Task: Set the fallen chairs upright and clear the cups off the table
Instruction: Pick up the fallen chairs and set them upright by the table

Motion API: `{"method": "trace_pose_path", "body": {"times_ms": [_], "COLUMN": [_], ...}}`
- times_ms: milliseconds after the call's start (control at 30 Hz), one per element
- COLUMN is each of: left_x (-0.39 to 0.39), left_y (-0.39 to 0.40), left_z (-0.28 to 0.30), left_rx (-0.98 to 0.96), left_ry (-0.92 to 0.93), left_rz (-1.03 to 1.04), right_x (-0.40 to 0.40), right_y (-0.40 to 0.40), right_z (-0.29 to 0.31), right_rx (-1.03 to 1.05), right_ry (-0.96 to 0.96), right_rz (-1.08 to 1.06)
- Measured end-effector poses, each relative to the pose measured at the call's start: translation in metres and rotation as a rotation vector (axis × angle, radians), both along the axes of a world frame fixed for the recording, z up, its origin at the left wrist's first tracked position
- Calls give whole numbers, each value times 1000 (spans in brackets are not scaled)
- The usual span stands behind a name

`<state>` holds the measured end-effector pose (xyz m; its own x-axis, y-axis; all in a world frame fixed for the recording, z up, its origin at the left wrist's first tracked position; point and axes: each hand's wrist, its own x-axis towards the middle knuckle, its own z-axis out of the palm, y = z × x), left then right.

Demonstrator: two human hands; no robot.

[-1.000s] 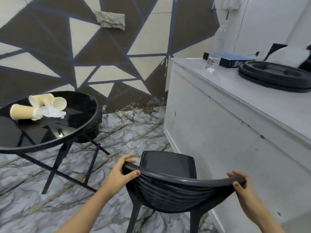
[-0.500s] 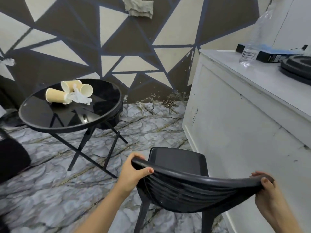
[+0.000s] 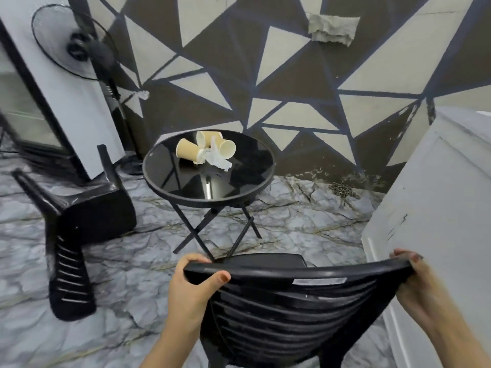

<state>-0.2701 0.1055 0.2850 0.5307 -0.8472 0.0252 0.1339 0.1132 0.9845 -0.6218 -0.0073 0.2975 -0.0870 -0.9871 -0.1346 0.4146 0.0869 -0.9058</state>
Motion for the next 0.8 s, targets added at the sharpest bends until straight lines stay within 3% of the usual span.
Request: {"method": "trace_pose_path", "body": {"times_ms": [300,500,800], "left_x": [22,3,-46], "left_y": [-13,-37,-68], "left_z": [3,-4,-54], "left_rx": [-71,-104,-131], "left_ry": [42,10,48], "left_rz": [156,250,328], "right_x": [57,69,71], "right_y": [-85,-148,-220], "right_z": [-2,2,-11], "right_rx": [93,88,12], "right_ry": [-149,-123,-34], "right_rz": [124,229,187]}}
